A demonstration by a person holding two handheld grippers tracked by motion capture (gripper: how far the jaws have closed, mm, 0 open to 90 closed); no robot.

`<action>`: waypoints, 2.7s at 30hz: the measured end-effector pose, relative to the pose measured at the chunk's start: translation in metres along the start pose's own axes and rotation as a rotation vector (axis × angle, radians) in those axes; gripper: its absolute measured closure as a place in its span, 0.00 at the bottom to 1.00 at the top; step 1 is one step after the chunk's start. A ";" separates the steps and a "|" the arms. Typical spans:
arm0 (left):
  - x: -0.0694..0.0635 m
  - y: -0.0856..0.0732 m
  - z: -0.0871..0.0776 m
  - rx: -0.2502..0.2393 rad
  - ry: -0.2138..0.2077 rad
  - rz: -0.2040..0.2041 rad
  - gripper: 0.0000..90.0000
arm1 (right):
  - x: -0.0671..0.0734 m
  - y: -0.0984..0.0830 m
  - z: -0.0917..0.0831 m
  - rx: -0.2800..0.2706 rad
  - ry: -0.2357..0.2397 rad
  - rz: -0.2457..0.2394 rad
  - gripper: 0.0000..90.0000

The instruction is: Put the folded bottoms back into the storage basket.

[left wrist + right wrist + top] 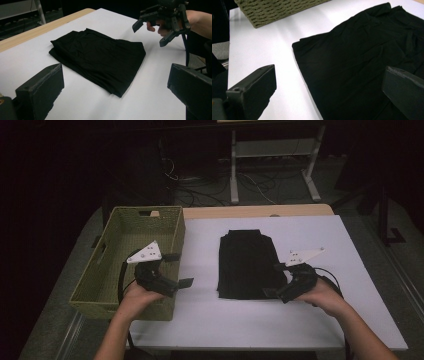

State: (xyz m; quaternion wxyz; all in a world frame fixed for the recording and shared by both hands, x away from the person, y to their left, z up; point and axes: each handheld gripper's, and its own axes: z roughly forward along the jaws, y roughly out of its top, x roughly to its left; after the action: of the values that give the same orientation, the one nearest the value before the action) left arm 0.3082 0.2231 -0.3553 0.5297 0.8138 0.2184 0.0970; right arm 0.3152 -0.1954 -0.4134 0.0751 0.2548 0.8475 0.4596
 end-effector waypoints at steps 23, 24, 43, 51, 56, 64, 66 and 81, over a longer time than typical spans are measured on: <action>0.000 0.000 0.000 0.000 -0.001 -0.002 0.01 | -0.007 0.020 0.022 0.011 0.012 -0.017 0.00; 0.000 0.000 0.000 0.001 -0.002 -0.002 0.01 | -0.007 0.020 0.022 0.011 0.012 -0.017 0.00; 0.000 0.000 0.000 0.000 -0.003 0.001 0.01 | -0.006 0.028 0.042 0.045 0.044 -0.053 0.08; 0.000 0.000 0.000 0.000 -0.003 0.003 0.01 | -0.005 0.026 0.046 0.075 0.078 -0.068 0.25; 0.000 0.000 0.000 0.000 -0.004 0.001 0.01 | -0.006 0.024 0.047 0.086 0.080 -0.067 0.32; 0.000 0.000 0.000 -0.001 -0.002 0.003 0.01 | -0.006 0.017 0.052 0.122 0.105 -0.076 0.42; 0.000 0.000 0.000 0.000 -0.002 0.001 0.01 | -0.005 0.015 0.054 0.134 0.111 -0.081 0.43; 0.000 0.000 0.000 0.001 -0.003 0.003 0.01 | -0.001 0.008 0.068 0.196 0.138 -0.130 0.47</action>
State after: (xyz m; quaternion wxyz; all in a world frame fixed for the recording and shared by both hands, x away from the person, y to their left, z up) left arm 0.3081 0.2228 -0.3553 0.5293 0.8146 0.2166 0.0963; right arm 0.3437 -0.1422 -0.4450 0.0209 0.1732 0.9061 0.3853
